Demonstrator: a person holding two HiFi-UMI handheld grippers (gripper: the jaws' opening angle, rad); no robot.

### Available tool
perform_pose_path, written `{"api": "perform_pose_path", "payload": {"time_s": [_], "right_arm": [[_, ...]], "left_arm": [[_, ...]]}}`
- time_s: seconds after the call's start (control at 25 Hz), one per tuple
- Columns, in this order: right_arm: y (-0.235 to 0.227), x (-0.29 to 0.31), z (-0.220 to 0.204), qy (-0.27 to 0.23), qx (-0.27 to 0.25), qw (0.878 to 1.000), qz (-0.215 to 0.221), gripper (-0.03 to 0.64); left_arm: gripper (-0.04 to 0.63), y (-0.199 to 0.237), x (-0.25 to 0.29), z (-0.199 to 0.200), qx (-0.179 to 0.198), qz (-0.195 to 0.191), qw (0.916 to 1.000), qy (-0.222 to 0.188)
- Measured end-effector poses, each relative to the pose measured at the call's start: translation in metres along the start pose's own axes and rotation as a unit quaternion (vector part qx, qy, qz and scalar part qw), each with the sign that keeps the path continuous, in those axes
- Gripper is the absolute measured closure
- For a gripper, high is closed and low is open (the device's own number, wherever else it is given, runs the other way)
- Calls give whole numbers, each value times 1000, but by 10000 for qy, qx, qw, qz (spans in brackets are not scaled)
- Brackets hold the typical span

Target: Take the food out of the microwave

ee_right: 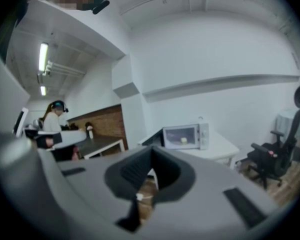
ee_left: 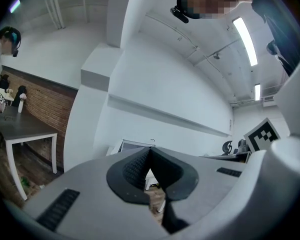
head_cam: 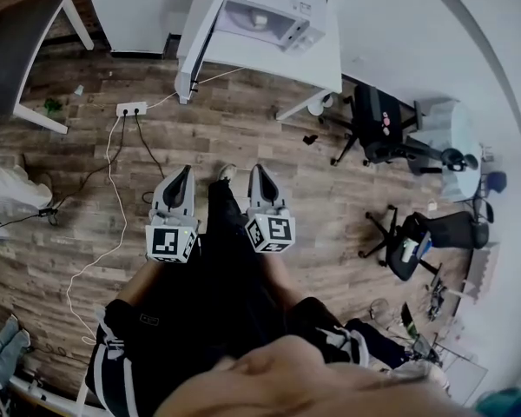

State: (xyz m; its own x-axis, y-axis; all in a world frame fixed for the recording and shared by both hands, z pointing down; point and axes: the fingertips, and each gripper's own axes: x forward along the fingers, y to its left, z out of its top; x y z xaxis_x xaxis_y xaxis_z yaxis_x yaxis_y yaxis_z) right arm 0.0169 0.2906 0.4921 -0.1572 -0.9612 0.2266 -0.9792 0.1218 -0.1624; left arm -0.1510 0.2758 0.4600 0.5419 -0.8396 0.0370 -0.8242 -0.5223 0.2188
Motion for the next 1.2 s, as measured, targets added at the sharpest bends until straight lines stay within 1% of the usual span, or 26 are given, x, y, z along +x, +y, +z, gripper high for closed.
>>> {"api": "perform_pose_path", "payload": {"time_s": [0.08, 0.12, 0.32, 0.56, 0.68, 0.92, 1.04, 1.2], "right_arm": [[-7, 16, 4, 14, -22, 10000, 41, 586], [-11, 24, 7, 19, -38, 10000, 59, 586], [-38, 74, 22, -5, -56, 9998, 165, 586], [-80, 140, 36, 61, -12, 9994, 341, 586], [-101, 172, 45, 108, -9, 9988, 482, 586], [-143, 218, 61, 178, -90, 9962, 843, 586], [-162, 240, 64, 179, -66, 9953, 946, 586], [-175, 257, 70, 163, 11, 9949, 993, 586]], "left_arm": [[565, 2, 16, 2, 157, -12, 9999, -39], [565, 4, 26, 3, 162, -1, 9999, -49], [565, 14, 77, 6, -45, 149, 9999, -28], [565, 15, 149, 15, -13, 196, 9996, -201], [565, 14, 190, 16, 69, 237, 9996, -142], [565, 2, 264, 23, -107, 459, 9987, -192], [565, -7, 289, 27, -38, 486, 9985, -231], [565, -12, 304, 31, 81, 555, 9982, -192]]}}
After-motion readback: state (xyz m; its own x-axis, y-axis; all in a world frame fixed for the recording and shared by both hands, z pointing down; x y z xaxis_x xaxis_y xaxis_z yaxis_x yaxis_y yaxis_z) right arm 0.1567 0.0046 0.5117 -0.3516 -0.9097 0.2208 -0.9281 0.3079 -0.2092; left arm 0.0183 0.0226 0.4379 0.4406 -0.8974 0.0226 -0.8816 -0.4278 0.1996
